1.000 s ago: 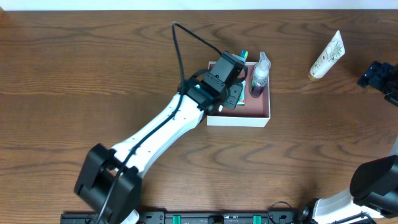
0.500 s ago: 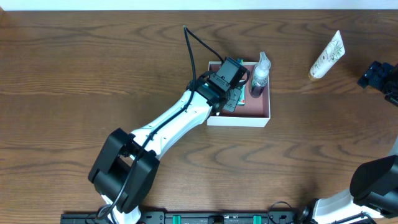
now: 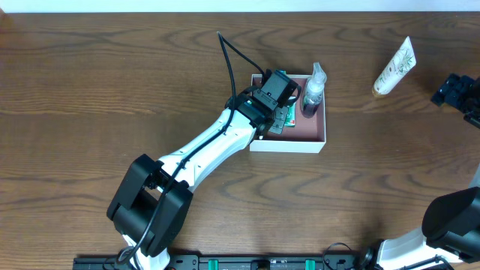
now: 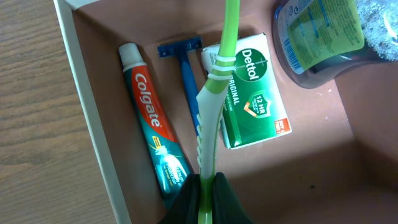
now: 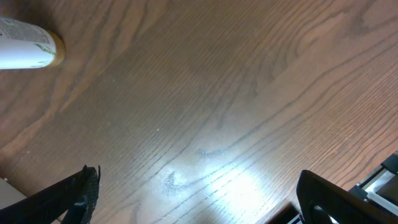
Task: Pack container
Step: 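Lower the toothbrush into the box beside the toothpaste and release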
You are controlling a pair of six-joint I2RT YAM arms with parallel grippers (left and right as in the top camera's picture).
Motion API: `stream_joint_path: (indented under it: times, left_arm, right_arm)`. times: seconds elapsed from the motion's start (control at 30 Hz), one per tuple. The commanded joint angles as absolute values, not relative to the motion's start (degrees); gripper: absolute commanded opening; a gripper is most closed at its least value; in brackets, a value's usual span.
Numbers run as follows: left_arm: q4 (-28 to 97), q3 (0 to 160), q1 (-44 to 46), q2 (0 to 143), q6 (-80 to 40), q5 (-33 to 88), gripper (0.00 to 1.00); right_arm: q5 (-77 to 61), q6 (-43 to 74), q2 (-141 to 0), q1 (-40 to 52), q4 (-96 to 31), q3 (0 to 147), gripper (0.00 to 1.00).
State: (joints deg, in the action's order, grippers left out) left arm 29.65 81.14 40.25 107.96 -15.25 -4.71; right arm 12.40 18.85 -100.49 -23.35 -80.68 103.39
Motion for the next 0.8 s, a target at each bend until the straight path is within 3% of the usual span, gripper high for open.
stream_joint_path:
  times: [0.0,0.77]
  left_arm:
    - [29.9,81.8,40.2,108.2,-15.6,-5.7,0.06]
    - [29.2,81.2,38.7,110.9,-13.5,-5.6,0.06]
  right_arm:
    - [12.6,19.7,-100.5,-23.6,-80.6,103.3,0.99]
    - [12.6,19.7,-100.5,-23.6,-80.6,103.3,0.99]
